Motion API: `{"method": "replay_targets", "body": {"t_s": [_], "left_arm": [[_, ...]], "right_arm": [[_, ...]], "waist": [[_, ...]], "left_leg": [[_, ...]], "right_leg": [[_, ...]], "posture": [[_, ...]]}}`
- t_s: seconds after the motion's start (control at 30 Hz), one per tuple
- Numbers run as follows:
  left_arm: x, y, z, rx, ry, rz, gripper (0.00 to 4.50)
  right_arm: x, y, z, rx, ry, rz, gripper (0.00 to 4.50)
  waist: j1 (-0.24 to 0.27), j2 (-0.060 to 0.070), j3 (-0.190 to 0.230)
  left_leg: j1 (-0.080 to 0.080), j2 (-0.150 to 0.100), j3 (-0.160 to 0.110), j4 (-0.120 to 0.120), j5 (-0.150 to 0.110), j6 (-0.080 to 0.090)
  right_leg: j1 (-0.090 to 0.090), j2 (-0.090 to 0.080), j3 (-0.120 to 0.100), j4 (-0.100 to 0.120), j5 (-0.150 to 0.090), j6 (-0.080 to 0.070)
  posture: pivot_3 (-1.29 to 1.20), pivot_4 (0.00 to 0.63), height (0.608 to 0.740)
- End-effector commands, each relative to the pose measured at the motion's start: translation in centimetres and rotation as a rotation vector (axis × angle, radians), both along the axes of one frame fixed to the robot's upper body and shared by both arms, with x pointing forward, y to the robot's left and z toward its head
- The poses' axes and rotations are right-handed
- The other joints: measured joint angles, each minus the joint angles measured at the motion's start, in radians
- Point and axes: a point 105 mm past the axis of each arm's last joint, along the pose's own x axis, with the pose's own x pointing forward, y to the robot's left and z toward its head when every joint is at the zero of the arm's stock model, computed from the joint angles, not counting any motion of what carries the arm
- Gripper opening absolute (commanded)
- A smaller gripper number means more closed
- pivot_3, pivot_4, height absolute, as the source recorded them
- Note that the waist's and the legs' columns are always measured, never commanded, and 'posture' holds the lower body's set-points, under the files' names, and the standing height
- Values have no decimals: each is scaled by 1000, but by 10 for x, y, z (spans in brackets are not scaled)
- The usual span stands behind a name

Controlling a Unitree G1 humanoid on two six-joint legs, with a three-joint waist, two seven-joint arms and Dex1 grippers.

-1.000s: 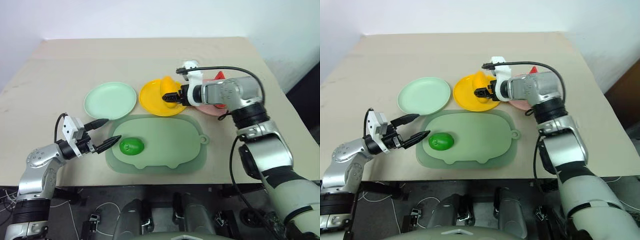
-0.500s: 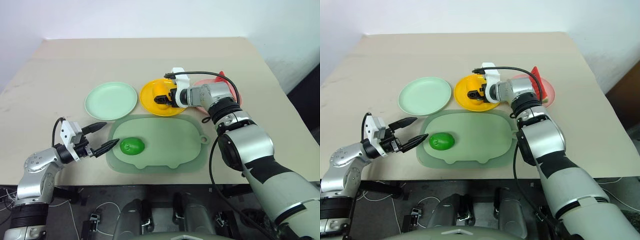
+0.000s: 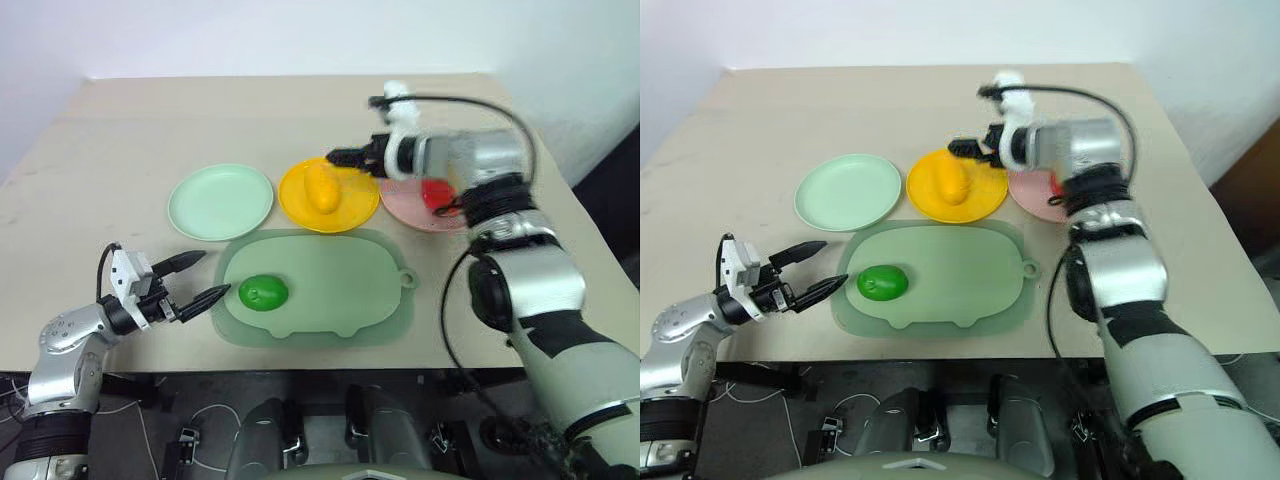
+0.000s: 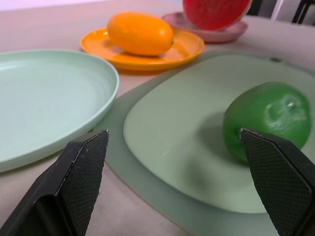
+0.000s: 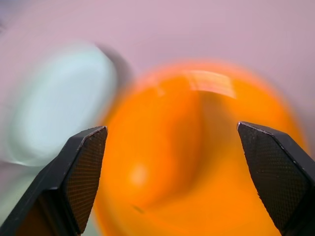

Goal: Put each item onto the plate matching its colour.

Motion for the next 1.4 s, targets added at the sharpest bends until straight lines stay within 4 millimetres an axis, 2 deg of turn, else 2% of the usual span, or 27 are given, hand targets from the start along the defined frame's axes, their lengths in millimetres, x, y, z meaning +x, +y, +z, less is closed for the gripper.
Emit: {"method": "replay_targets", "body": {"t_s": [0.03, 0.1, 0.3, 0.4, 0.5, 0.67, 0.83, 1.1, 1.17, 1.4], "left_arm": [[-6, 3, 17, 17, -45, -30, 4500], [-6, 1, 17, 19, -39, -42, 4500], [2, -20, 24, 20, -77, -82, 4500], [8, -32, 27, 8, -72, -98, 4500], [11, -43, 29, 5, -78, -120, 4500], [14, -57, 36, -8, -79, -146, 4500], [15, -66, 42, -3, -72, -165, 4500], [12, -76, 51, 26, -72, -236, 4500], [12, -79, 53, 79, -67, -273, 4500], [16, -81, 43, 243, -26, -348, 4500]], "right_arm": [[-53, 2, 20, 31, -140, 206, 4480], [-74, -2, 16, 11, -179, 259, 4480], [-114, -24, 8, 34, -280, 270, 4480], [-117, -38, -2, 71, -355, 183, 4480], [-124, -41, -14, 87, -335, 176, 4480], [-125, -41, -33, 132, -285, 145, 4480], [-144, -33, -56, 45, -294, 220, 4480], [-146, -34, -61, 12, -311, 205, 4480], [-145, -37, -59, 10, -316, 192, 4480], [-144, -39, -66, -35, -302, 190, 4480]], "waist": [[2, 0, 0], [5, 0, 0], [16, -1, 0], [25, -1, -1], [32, -1, 0], [32, -1, 0], [36, -1, 0], [36, -1, 0], [38, -1, 0], [38, -1, 0]], "left_leg": [[0, 0, 0, 0, 0, 0], [1, 0, -1, 0, 0, 0], [1, 0, -1, 2, 0, 0], [1, 0, -2, 2, 0, 0], [1, 0, -1, 2, 0, 0], [1, 0, -2, 2, 0, 0], [1, 0, -2, 2, 0, 0], [1, 0, -3, 3, 0, 0], [1, 0, -3, 4, 0, 0], [1, 0, -4, 4, -1, 1]], "right_leg": [[0, 0, 0, 0, 0, 0], [1, 0, 0, 0, -1, -1], [3, 0, -1, -1, -1, -1], [4, 0, -2, -5, -1, -1], [5, 1, -2, -6, -1, -1], [5, 1, -2, -6, -1, -1], [5, 1, -2, -6, -1, -1], [6, 1, -2, -6, -2, -3], [6, 1, -2, -6, -2, -4], [7, 1, -3, -8, -3, -4]], "posture": [[0, 150, 696], [0, 150, 696], [0, 150, 696], [0, 150, 696], [0, 150, 696], [0, 150, 696], [0, 150, 696], [0, 150, 696], [0, 150, 696], [0, 150, 696]]}}
